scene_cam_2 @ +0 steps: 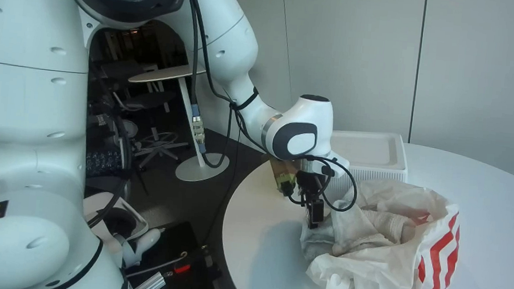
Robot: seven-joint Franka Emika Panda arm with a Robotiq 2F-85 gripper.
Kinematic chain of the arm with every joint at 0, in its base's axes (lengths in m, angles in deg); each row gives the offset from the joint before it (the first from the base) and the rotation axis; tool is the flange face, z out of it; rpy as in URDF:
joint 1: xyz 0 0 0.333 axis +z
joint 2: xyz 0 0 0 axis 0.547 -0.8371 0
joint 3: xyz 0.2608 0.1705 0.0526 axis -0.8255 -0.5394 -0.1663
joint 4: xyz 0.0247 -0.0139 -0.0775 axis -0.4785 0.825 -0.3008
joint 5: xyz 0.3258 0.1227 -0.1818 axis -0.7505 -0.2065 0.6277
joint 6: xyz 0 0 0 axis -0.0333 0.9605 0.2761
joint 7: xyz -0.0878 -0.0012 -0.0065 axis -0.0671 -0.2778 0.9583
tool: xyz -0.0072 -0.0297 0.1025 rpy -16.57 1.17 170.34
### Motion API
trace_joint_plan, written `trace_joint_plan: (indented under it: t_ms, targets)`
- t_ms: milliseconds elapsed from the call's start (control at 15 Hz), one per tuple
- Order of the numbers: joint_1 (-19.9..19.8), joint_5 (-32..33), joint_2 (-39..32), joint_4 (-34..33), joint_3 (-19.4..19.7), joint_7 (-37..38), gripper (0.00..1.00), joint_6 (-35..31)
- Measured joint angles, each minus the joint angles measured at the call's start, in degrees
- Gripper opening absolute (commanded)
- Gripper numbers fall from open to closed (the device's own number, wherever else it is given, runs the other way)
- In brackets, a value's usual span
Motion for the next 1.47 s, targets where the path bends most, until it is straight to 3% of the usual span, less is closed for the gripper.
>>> trace_joint_plan:
  t_ms: [267,333,400,1000,1067,1467]
  targets:
    - [-1.1,-2.2,-2.7,-1.7,0.1,-0.8,1.0,-1.0]
    - [-1.4,-2.7,-3.4,-2.1,0.1,-1.1,0.75,-1.0]
    - [-1.5,-3.1,-4.0,-2.6,0.1,-1.3,0.74,-1.0]
    - [-2.7,-5.8,-6.3,-4.1,0.0,-2.3,0.05,-1.1]
    - [-3.1,-6.8,-6.3,-4.1,0.0,-2.5,0.0,-1.0]
    - [-8.6,-17.3,-4.6,-3.7,-3.4,-10.3,0.0,0.7]
